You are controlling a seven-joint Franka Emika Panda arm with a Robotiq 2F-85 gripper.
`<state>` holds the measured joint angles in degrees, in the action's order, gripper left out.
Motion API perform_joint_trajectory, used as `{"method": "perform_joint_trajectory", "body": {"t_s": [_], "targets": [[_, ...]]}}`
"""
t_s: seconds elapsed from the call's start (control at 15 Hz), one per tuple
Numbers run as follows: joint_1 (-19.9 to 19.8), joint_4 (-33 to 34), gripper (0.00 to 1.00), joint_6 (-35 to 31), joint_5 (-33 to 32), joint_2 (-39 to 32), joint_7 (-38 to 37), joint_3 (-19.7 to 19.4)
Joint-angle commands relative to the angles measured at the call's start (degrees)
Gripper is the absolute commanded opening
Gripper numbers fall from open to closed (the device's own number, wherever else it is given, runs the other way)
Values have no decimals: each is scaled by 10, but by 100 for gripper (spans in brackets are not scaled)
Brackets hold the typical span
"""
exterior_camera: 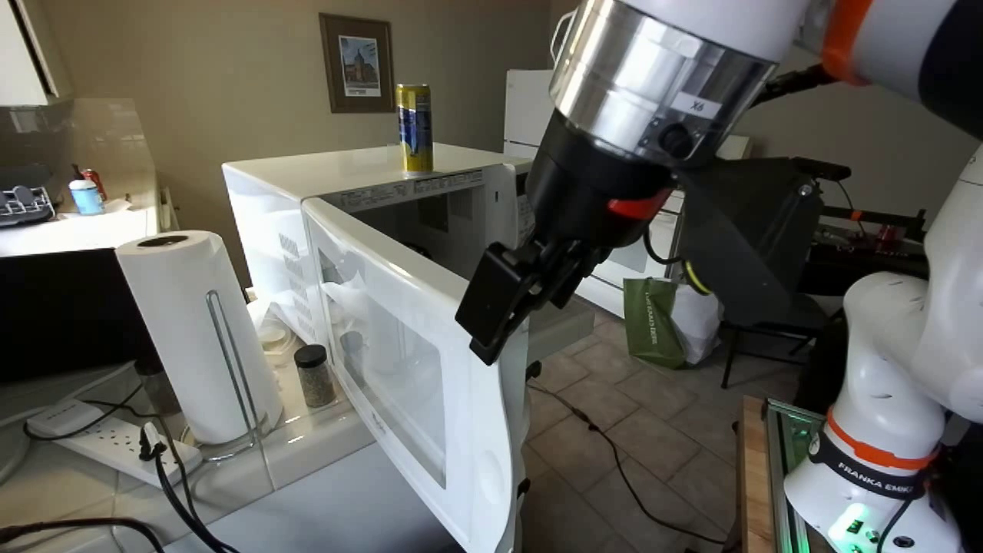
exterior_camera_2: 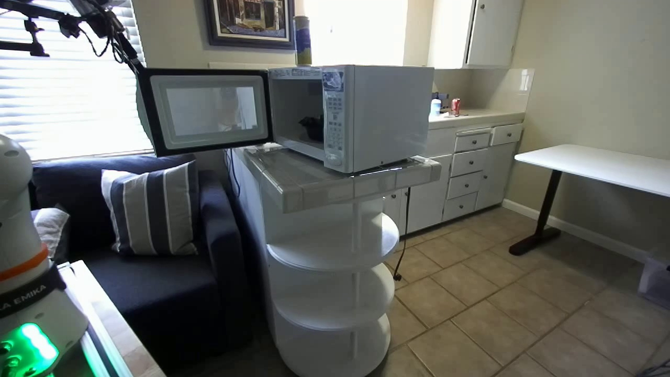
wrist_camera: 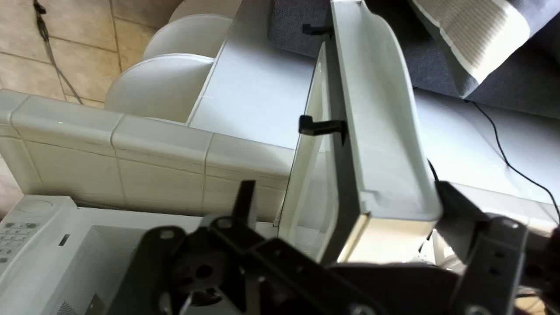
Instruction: Push the microwave door closed
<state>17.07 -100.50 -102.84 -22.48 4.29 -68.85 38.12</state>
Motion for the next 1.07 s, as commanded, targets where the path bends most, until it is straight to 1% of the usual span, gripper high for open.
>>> {"method": "perform_joint_trajectory", "body": {"t_s": [0.0, 0.2, 0.53, 0.67, 0.8, 0.87, 1.0], "targets": [[19, -6, 100, 37, 13, 11, 9, -23], [24, -15, 100, 70, 23, 32, 21, -36], [22, -33, 100, 154, 22, 87, 36, -59], [19, -52, 100, 178, 40, 118, 64, -78], [17, -85, 100, 180, 54, 152, 90, -103], [16, -107, 100, 164, 65, 171, 105, -119], [11, -145, 100, 153, 80, 204, 129, -143]]}}
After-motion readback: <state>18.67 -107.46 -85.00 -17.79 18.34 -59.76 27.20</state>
